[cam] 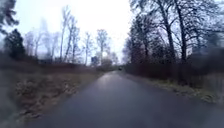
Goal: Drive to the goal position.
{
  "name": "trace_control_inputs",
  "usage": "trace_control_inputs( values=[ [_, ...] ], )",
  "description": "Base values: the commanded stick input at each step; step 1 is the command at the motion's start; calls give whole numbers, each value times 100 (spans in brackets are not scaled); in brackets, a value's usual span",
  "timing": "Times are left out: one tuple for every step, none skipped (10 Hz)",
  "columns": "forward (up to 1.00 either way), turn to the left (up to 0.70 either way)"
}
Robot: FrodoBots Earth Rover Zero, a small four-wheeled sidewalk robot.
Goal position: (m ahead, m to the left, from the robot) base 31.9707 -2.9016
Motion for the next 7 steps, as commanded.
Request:
trace_control_inputs(
  values=[
    [70,0],
    [70,0],
    [70,0],
    [70,0],
    [70,0],
    [70,0],
    [70,0]
  ],
)
